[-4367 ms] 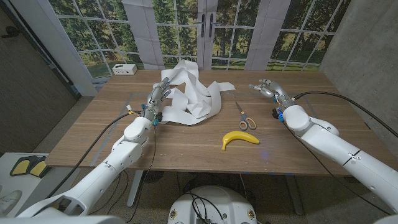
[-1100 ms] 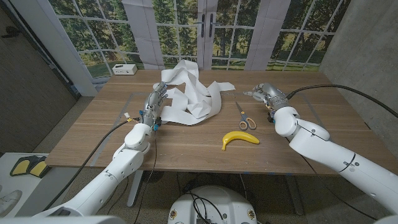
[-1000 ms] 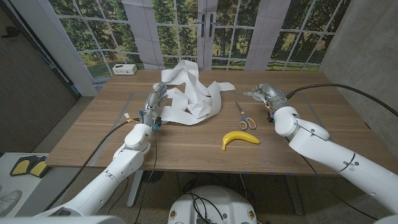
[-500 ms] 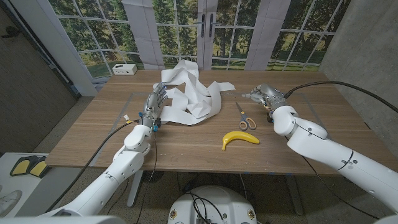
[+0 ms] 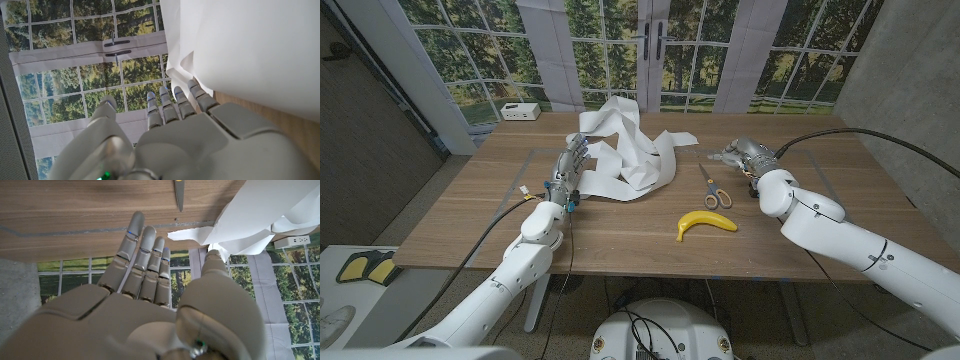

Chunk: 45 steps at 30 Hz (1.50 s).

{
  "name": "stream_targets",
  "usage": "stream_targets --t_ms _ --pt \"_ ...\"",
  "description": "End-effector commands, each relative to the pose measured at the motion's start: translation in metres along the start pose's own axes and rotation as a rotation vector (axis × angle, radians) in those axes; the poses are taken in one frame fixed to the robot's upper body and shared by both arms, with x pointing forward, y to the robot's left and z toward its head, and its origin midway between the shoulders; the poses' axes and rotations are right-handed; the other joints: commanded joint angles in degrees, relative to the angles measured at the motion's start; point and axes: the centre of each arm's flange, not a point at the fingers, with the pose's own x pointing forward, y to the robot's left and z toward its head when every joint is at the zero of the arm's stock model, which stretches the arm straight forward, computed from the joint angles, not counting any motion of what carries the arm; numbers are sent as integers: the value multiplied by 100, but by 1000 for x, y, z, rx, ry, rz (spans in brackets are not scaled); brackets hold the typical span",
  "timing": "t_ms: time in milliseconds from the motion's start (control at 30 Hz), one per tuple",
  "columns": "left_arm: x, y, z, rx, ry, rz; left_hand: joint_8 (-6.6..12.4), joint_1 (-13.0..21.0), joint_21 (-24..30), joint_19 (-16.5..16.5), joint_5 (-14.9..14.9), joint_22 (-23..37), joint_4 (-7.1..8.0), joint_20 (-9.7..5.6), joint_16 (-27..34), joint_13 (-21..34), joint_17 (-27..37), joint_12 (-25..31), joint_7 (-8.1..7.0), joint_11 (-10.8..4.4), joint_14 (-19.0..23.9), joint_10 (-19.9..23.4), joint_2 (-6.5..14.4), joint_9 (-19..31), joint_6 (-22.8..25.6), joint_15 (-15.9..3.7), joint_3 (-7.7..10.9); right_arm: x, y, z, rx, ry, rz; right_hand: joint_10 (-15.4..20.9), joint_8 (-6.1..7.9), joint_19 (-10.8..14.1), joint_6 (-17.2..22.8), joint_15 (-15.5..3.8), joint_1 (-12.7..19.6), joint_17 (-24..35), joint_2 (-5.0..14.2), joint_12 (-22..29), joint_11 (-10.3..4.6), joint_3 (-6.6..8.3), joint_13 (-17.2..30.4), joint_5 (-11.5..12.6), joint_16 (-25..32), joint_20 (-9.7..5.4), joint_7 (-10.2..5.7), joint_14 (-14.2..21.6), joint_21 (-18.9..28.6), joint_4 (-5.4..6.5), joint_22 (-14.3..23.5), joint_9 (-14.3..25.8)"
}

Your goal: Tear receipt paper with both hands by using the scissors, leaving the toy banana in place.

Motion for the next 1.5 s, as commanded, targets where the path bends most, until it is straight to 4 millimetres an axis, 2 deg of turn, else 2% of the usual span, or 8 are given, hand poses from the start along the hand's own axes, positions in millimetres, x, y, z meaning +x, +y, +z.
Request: stream_targets --t_ms 33,200,367,533,700,1067,1233,1500 --pt "-2 -3 -2 5 4 1 -5 -23 -31 54 1 10 -3 -1 -28 12 14 -8 19 20 51 51 -11 22 21 -316 42 1 3 0 -29 20 11 114 -10 83 96 -643 12 303 -50 8 -14 21 43 -25 219 -27 11 76 187 -5 179 16" --pt "-2 -2 -2 9 5 1 5 -24 -40 56 1 10 -4 0 -30 12 13 -17 -48 26 54 50 -3 22 61 -320 47 2 6 2 -38 29 18 181 -11 81 127 -681 -9 463 -126 16 -38 -6 63 -49 312 -42 4 125 298 -10 293 18" --pt "-3 -2 -2 7 3 3 1 -24 -46 58 2 10 -5 0 -32 13 13 -19 -13 23 55 59 2 22 64 -321 51 2 8 3 -55 40 13 228 -19 125 148 -727 -42 635 -182 15 -50 -30 85 -59 409 -73 14 210 443 0 424 20" --pt "-4 -2 -3 5 4 2 -4 -26 -50 58 1 10 -5 4 -35 13 13 -26 -7 11 52 52 2 22 60 -317 52 3 10 4 -56 42 19 280 -82 283 62 -829 -58 871 -172 -31 -22 -19 65 -51 528 -173 112 350 694 18 618 8" --pt "-4 -2 -4 3 6 2 -8 -28 -56 56 1 11 -6 11 -37 14 13 -29 14 11 51 54 2 22 56 -315 53 5 11 4 -64 47 22 337 -163 299 -95 -850 -48 1099 -181 -90 -5 -9 22 -46 637 -216 194 461 896 15 817 -7" --pt "-5 2 -5 7 10 4 -14 -36 -64 61 0 11 -5 14 -39 15 14 -41 23 19 53 51 4 22 57 -312 55 7 18 5 -81 70 32 431 -162 305 -72 -850 -50 1219 -196 -107 -30 -8 -8 -45 693 -243 220 502 997 16 900 -18" --pt "-5 2 -5 4 9 3 -17 -38 -67 63 0 11 -5 18 -39 15 14 -44 22 15 55 50 6 22 56 -303 56 8 21 6 -101 83 41 520 -156 456 -23 -857 -15 1311 -193 -142 16 12 -59 -41 786 -315 335 630 1107 2 903 -34" --pt "-5 1 -7 -3 9 -3 -20 -42 -71 64 0 12 -5 21 -38 15 14 -49 15 10 62 53 9 22 55 -306 59 7 25 7 -131 105 31 464 -187 309 -71 -837 -23 1356 -217 -233 49 8 -112 -43 818 -263 372 600 1146 6 961 -45"
